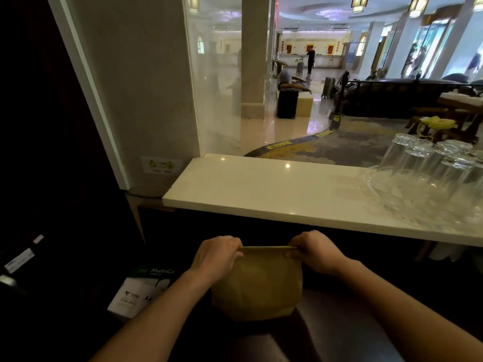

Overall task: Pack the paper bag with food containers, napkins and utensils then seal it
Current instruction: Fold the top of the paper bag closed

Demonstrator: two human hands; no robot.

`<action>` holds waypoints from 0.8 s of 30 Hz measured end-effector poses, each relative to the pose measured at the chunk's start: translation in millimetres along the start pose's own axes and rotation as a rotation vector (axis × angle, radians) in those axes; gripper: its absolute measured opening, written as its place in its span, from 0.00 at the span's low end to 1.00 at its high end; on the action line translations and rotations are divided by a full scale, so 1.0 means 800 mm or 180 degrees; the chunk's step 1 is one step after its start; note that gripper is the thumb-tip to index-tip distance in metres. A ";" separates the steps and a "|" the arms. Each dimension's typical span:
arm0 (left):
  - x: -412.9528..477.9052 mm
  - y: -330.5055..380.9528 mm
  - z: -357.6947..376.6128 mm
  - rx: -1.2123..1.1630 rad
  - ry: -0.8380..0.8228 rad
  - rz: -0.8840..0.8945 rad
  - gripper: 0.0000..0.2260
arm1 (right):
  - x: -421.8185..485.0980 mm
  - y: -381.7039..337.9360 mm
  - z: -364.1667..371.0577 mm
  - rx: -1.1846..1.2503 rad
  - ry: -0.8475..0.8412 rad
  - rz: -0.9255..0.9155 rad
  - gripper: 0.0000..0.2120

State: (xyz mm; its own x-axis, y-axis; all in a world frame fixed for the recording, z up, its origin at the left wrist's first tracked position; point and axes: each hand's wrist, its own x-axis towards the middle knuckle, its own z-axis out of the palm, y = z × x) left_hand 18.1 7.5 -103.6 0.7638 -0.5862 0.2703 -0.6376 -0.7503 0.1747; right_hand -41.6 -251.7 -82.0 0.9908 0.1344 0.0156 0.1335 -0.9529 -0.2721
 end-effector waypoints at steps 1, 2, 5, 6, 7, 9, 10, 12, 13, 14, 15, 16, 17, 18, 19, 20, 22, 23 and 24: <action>0.002 0.003 0.001 0.0064 -0.0031 0.0029 0.05 | -0.005 0.006 -0.001 0.0072 -0.0047 0.0059 0.09; 0.005 0.006 0.002 0.0124 -0.0074 0.0037 0.05 | -0.007 0.008 0.000 0.0117 -0.0055 0.0092 0.08; 0.015 0.021 0.000 0.0106 -0.0241 -0.0044 0.04 | -0.007 0.006 0.007 0.0210 0.0091 0.0121 0.07; 0.020 0.028 -0.002 0.0079 -0.0287 -0.0038 0.05 | -0.007 0.005 0.008 0.0222 0.0157 0.0111 0.07; 0.027 0.038 -0.003 0.0060 -0.0317 0.0010 0.07 | -0.006 0.003 0.008 0.0215 0.0195 0.0087 0.07; 0.042 0.064 -0.003 0.0084 -0.0315 0.0186 0.09 | -0.004 -0.002 0.008 0.0171 0.0228 0.0041 0.07; 0.048 0.076 -0.001 0.0114 -0.0309 0.0272 0.10 | -0.004 -0.003 0.007 0.0164 0.0237 0.0038 0.07; 0.053 0.088 0.005 0.0154 -0.0282 0.0319 0.10 | -0.004 0.001 0.004 0.0179 0.0243 0.0062 0.07; 0.050 0.085 0.007 0.0178 -0.0248 0.0281 0.10 | -0.006 0.005 0.002 0.0199 0.0219 0.0095 0.07; 0.045 0.077 0.008 0.0204 -0.0209 0.0222 0.10 | -0.008 0.009 0.002 0.0219 0.0181 0.0134 0.07; 0.038 0.064 0.008 0.0249 -0.0196 0.0153 0.10 | -0.010 0.013 0.001 0.0243 0.0157 0.0160 0.07; 0.030 0.047 0.006 0.0304 -0.0218 0.0072 0.09 | -0.012 0.016 0.002 0.0275 0.0153 0.0175 0.07; 0.022 0.027 0.002 0.0304 -0.0278 -0.0041 0.09 | -0.014 0.018 0.003 0.0315 0.0156 0.0177 0.07; 0.013 0.007 -0.003 0.0215 -0.0361 -0.0187 0.08 | -0.015 0.018 0.004 0.0352 0.0161 0.0166 0.07; 0.006 -0.011 -0.010 0.0063 -0.0446 -0.0317 0.08 | -0.015 0.018 0.006 0.0379 0.0175 0.0148 0.07; 0.000 -0.025 -0.016 -0.0100 -0.0529 -0.0395 0.07 | -0.014 0.016 0.007 0.0382 0.0182 0.0139 0.07; -0.007 -0.036 -0.024 -0.0364 -0.0632 -0.0428 0.08 | -0.010 0.014 0.004 0.0299 0.0108 0.0165 0.07; -0.008 -0.035 -0.026 -0.0456 -0.0645 -0.0444 0.08 | -0.008 0.011 0.001 0.0190 0.0040 0.0179 0.08; -0.009 -0.033 -0.025 -0.0517 -0.0630 -0.0464 0.08 | -0.005 0.007 -0.002 0.0023 -0.0015 0.0163 0.08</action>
State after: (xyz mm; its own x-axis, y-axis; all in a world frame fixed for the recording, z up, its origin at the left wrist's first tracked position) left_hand 27.9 37.7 -90.8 0.8431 -0.5360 0.0440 -0.5152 -0.7816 0.3518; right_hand -44.7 -258.2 -81.8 0.9962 0.0866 -0.0031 0.0823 -0.9567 -0.2793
